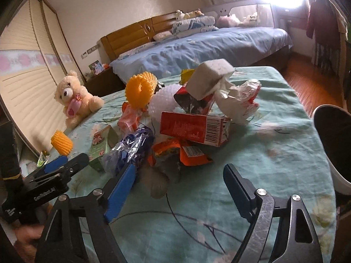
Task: Collect trash
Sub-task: 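Grasp the orange snack bag with the right tool while the left tool grasps the green juice box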
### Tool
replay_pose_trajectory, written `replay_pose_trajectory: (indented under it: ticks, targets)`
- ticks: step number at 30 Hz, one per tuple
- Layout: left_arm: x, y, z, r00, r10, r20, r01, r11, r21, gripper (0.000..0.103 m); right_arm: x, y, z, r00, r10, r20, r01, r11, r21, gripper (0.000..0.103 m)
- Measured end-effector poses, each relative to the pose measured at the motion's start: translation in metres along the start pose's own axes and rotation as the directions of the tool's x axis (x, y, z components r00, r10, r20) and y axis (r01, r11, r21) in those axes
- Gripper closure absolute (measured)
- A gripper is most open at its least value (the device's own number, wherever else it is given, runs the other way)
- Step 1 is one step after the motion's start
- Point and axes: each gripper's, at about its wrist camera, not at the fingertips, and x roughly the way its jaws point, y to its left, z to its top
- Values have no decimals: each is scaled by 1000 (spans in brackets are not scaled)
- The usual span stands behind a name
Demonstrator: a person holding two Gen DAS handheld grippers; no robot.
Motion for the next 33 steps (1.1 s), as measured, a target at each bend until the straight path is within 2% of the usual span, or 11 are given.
replay_pose_trajectory:
  ticks: [10,11,12,13,14,15,17,23,33]
  targets:
    - [44,-14,14,998,2,-55,-1,1000,14,15,30,-5,8,997,45,-69,-43,999,24,49]
    - [47,-15,14,998,3,-60,-2,1000,20,17,31,-5,9,996,51,-72,-50,998,24,55]
    - [51,-17,15,998,6,-67,-4,1000,29,21,31,-5,10,996,51,-74,-50,999,22,65]
    - [54,-19,15,997,11,-77,-8,999,37,27,31,-5,10,996,47,-76,-45,999,19,70]
    - [58,-19,15,996,14,-93,-10,999,40,31,32,-5,10,996,45,-80,-44,999,17,82]
    - [61,-20,16,994,11,-105,-7,999,38,42,33,-6,10,995,51,-87,-50,999,19,90]
    - [64,-17,15,993,-4,-115,6,1000,24,45,34,-4,9,994,47,-94,-45,999,13,91]
    - [47,-12,10,998,-3,-69,4,1000,23,46,26,-5,4,995,56,-87,-56,998,7,98]
    - [-9,-15,-6,999,-39,5,38,998,39,46,-3,-10,-3,997,63,-51,-63,998,9,100]
